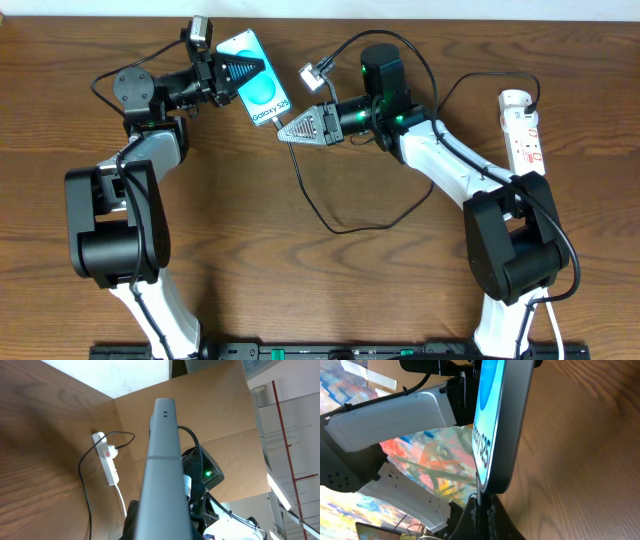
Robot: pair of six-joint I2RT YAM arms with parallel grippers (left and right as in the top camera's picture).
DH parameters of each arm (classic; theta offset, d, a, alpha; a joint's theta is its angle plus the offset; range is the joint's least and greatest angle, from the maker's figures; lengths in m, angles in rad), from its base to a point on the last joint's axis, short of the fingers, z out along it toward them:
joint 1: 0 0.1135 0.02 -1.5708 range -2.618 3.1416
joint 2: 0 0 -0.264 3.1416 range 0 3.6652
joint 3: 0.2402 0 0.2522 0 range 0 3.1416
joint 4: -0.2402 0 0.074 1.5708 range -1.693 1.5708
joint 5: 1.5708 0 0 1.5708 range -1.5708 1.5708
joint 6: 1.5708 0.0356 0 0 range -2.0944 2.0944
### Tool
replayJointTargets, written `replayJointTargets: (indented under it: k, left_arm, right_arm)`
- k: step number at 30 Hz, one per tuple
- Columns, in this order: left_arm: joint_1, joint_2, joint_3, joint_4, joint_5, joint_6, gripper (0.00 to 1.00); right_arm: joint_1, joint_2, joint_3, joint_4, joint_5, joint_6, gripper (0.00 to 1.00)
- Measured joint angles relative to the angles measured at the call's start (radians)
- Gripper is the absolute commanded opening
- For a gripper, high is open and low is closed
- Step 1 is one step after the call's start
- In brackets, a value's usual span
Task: Plug charger to phone and switch on socket
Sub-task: 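Push the plug into the phone port while the left gripper holds the phone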
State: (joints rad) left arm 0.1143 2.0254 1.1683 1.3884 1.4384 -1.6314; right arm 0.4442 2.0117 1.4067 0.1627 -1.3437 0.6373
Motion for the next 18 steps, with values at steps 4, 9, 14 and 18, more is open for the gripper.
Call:
replayJointTargets:
  k: [4, 9, 14, 18]
  left_arm:
    - [0.000, 0.000, 0.000, 0.000, -0.001, 0.003, 0.07]
    - [0.003, 0.000, 0.000, 0.000, -0.006, 0.005, 0.07]
    - [0.004, 0.000, 0.000, 0.000, -0.012, 0.005, 0.07]
    - [0.004, 0.000, 0.000, 0.000, -0.016, 0.006, 0.07]
  right_arm:
    - [-0.001, 0.000, -0.001, 0.020, -0.001, 0.017, 0.01]
    - [-0.001, 0.003, -0.003, 0.060, 0.002, 0.053, 0.01]
    - [-0.001, 0.004, -0.004, 0.072, 0.007, 0.079, 0.01]
    - [-0.001, 0.004, -0.004, 0.074, 0.012, 0.087, 0.01]
